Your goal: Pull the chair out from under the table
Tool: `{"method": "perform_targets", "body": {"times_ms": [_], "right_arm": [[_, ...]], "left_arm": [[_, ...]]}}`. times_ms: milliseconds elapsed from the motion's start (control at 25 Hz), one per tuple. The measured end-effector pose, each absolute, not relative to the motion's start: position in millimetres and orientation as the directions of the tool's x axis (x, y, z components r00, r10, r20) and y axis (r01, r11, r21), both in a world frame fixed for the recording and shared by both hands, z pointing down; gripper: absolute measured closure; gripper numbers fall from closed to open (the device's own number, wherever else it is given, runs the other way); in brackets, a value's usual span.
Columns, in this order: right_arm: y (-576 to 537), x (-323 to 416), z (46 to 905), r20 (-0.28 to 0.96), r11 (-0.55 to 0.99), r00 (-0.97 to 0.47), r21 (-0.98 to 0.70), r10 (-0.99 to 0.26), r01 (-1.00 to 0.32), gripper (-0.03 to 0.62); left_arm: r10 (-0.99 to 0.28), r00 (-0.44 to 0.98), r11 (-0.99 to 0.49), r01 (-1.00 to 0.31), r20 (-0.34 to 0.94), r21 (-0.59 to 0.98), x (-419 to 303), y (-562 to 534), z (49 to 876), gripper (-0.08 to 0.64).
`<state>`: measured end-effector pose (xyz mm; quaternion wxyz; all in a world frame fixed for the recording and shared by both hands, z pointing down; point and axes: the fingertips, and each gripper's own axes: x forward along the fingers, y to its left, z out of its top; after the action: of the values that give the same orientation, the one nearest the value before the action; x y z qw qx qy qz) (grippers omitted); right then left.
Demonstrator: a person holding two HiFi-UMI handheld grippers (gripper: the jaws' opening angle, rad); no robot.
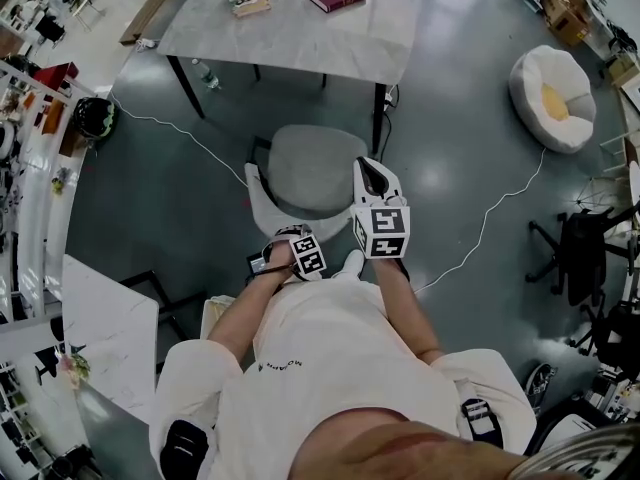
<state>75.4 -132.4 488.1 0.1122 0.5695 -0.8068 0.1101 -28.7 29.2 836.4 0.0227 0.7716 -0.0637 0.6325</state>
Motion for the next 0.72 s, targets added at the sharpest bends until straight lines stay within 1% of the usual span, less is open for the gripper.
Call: {"method": "perform_targets", "body": {"times_ms": [120, 240, 360, 720], "right_arm": [[-134.2, 74.6, 487.1, 0.302, 0.329, -0.330, -0.054, -0.894, -0.943, 0.579], [-137.2, 71.5, 485.0, 0.298, 0.334, -0.335, -0.056, -0.894, -0.941, 0.579], [-140.5, 70.6, 482.9, 0.292, 0.339, -0.340, -0.054, -0.894, -0.939, 0.580], [-148.3, 63.3, 470.5, 0.272, 0.361, -0.360, -0.049, -0.892, -0.931, 0.579]], "left_arm": [[-0.044, 0.217, -0.992, -0.128, 0.975, -0.016, -25.6, 24.1, 821.3, 0.344], [-0.045, 0.242, -0.991, -0.131, 0.969, -0.014, -21.7, 18.4, 807.2, 0.336], [-0.059, 0.306, -0.983, -0.186, 0.950, -0.001, -12.0, 8.1, 787.3, 0.336], [-0.193, 0.399, -0.940, -0.339, 0.897, -0.051, -6.8, -45.4, 720.6, 0.336]]}}
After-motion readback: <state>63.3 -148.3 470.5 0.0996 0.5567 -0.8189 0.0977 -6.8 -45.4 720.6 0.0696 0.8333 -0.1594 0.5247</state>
